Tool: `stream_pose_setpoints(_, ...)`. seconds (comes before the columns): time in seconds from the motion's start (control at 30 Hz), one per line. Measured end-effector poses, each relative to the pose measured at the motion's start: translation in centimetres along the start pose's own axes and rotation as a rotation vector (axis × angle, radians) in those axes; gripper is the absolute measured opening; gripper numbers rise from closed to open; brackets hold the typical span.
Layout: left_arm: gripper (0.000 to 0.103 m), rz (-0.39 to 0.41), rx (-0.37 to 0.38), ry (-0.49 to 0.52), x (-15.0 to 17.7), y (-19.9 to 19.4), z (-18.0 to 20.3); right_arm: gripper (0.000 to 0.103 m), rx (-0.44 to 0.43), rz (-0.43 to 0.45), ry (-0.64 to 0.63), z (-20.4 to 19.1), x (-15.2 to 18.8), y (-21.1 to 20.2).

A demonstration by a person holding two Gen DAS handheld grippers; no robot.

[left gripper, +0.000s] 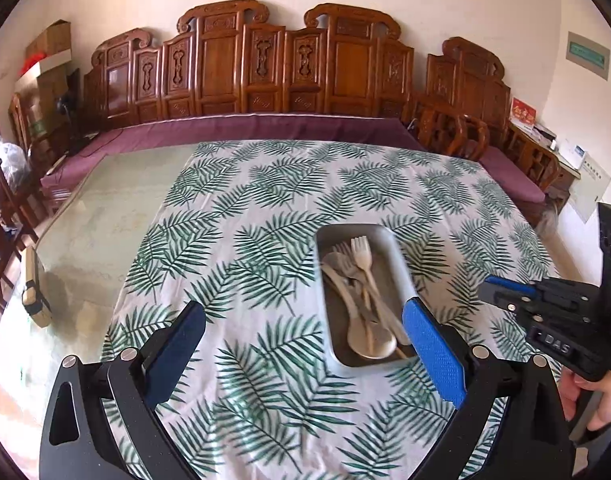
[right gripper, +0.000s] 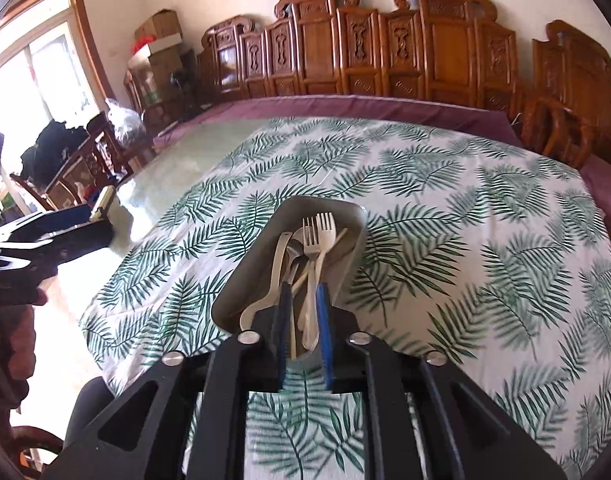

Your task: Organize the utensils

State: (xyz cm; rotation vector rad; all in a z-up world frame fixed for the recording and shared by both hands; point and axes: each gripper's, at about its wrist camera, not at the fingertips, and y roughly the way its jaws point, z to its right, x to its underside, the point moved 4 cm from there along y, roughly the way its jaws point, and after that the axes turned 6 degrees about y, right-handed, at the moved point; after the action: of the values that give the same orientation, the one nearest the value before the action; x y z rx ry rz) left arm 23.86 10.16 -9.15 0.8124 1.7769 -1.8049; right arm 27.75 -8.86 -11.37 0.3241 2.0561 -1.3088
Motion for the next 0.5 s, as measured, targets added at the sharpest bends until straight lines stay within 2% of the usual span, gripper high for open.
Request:
stream_pose_setpoints(0.07, 0.095, -0.003, 0.006, -0.002, 0.3, -0.3, 0.9, 0.024, 0.011, 0.019, 0.004, 0.4, 0.6, -1.6)
stream_pose_setpoints(0.27, 0.095, -0.013, 0.018, 0.013, 1.5, -1.3, 3.8, 0.052, 0.053, 0.064, 0.03, 2.0, 2.5, -5.8)
stream_pose_setpoints(0.33, 0.095, -0.014, 0.025, 0.017, 1.8, -1.8, 4.8, 0.069, 0.074, 0.085, 0.044, 2.5, 3.0, -7.2)
stream_pose_setpoints(0.5, 0.095, -0.016, 0.032, 0.028, 2.8, -3.1, 7.2, 0.086, 0.114, 0.123, 0.065, 3.6, 4.6, -9.9)
